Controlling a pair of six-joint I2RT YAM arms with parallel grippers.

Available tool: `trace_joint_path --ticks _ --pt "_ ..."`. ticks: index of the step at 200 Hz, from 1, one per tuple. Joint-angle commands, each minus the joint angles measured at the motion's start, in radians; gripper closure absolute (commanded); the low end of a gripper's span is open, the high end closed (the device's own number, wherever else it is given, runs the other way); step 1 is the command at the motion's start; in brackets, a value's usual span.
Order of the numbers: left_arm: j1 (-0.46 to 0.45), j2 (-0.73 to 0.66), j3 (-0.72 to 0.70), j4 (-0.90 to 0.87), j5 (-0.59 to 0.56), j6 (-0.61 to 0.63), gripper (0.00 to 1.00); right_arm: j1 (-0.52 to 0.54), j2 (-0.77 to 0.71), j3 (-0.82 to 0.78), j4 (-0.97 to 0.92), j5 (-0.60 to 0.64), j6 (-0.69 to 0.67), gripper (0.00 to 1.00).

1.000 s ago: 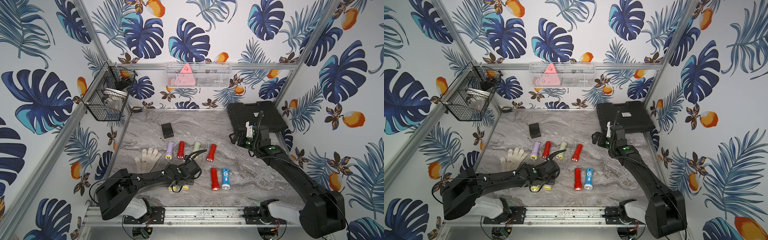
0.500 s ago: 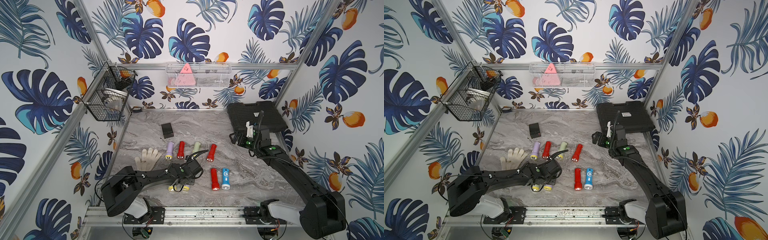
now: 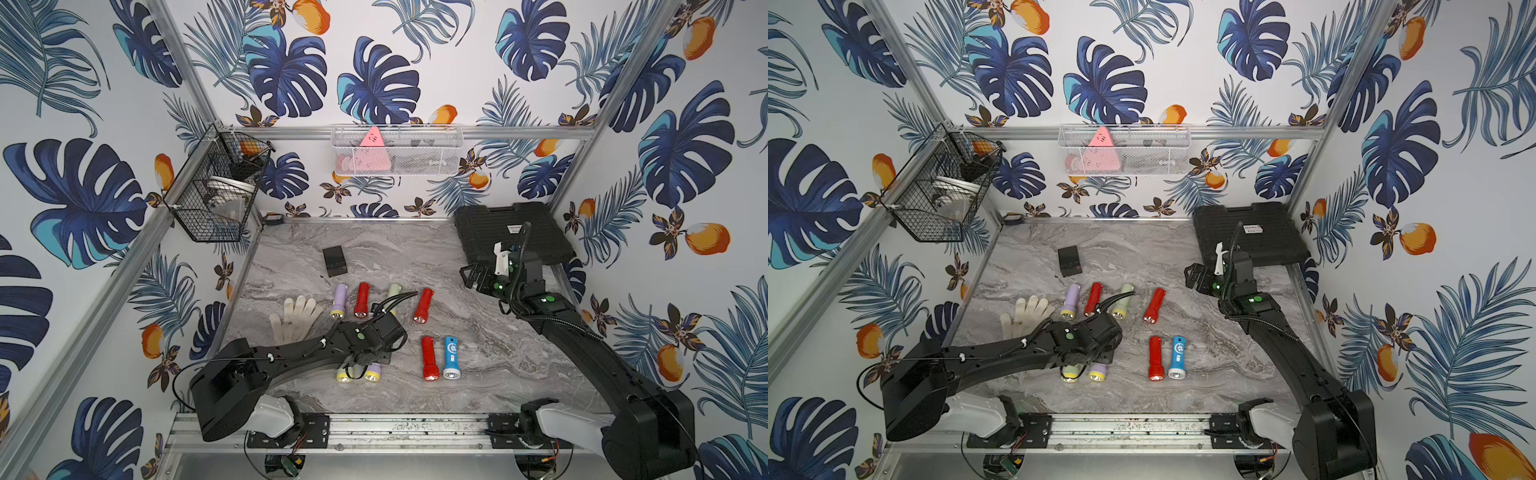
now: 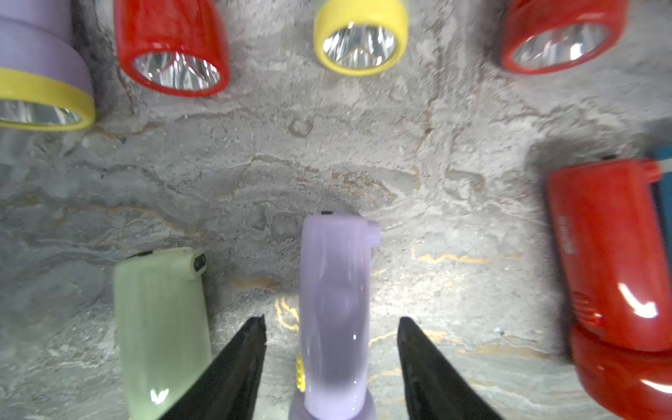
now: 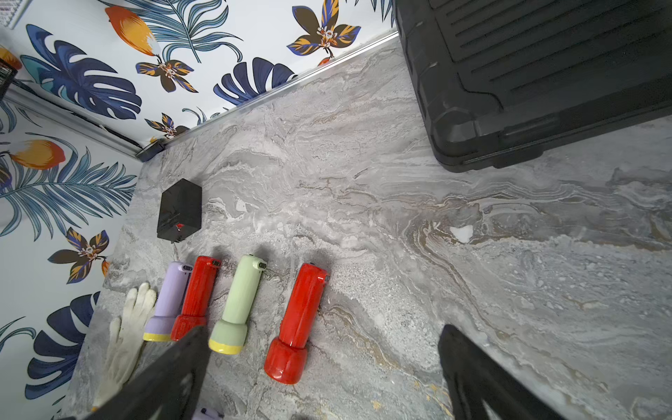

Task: Close the plug at the bottom of the flashlight
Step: Place the flashlight at the center of the board, then pick up the flashlight from the center of the board.

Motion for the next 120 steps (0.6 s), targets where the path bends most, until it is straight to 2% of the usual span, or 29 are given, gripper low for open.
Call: trace_joint_path --ticks 1,36,85,120 --pt "-0.004 -0.011 0.046 -0.022 0.001 0.031 0.34 0.0 -0.004 -0.002 0.013 0.006 0.0 0.0" --pt "-0.061 0.036 0.108 0.049 0.058 0.005 0.28 -0.001 -0.008 -0.003 0.012 0.013 0.0 0.0" --pt "-0.175 0.226 0.217 0.139 0.1 0.005 0.27 -0.002 -0.042 -0.016 0.011 0.053 0.0 0.0" --pt "-0.211 0.314 0.273 0.138 0.108 0.02 0.27 -0.003 -0.059 -0.022 0.012 0.067 -0.003 0.0"
